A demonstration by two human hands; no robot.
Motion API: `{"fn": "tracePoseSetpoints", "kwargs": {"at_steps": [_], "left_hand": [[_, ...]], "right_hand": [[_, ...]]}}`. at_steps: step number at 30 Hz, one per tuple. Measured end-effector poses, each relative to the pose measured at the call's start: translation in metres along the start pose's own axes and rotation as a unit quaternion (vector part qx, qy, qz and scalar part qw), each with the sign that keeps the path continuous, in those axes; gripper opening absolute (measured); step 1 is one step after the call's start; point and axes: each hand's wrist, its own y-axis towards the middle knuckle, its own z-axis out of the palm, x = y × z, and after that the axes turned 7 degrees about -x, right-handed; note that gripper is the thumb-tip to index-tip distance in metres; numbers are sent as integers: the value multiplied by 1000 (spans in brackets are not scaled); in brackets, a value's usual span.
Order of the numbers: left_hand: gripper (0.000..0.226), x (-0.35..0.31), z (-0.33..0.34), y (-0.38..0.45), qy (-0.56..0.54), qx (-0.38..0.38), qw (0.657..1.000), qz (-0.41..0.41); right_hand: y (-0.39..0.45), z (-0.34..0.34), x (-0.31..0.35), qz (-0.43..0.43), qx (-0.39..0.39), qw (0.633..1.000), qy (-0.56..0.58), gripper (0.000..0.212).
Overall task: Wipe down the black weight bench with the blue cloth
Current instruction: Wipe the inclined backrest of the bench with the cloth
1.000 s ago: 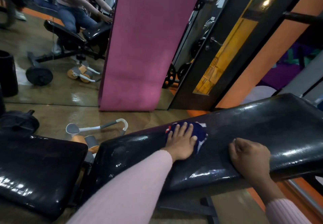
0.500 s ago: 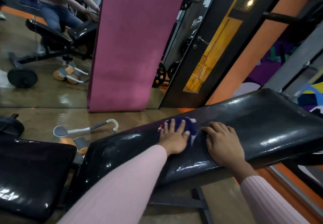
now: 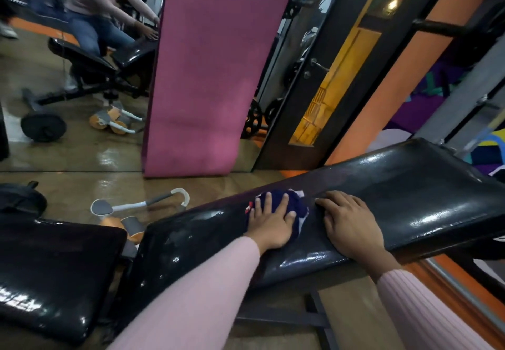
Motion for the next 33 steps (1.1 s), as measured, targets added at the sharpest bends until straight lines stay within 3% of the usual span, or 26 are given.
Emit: {"fn": "tracePoseSetpoints", "kwargs": {"at_steps": [6, 12, 15, 21, 24, 28, 33], "left_hand": [[57, 81, -11, -19, 21, -9, 995, -92], [61, 10, 20, -75, 42, -12, 997, 67], [59, -3, 8, -44, 11, -3, 999, 31], [60, 68, 2, -62, 29, -10, 998, -52], [60, 66, 12, -95, 59, -23, 998, -24], [60, 23, 17, -83, 40, -22, 999, 24], [60, 46, -1, -44, 0, -1, 999, -48]], "right_hand": [[0, 3, 0, 3, -14, 1000, 6, 44], [0, 0, 1, 6, 2, 1000, 8, 50], [-1, -1, 0, 1, 7, 1000, 11, 53], [-1, 0, 0, -10, 12, 1000, 15, 54], [0, 0, 0, -14, 28, 999, 11, 44], [1, -2, -1, -15, 50, 999, 4, 46], [0, -3, 1, -13, 45, 999, 3, 44]]}}
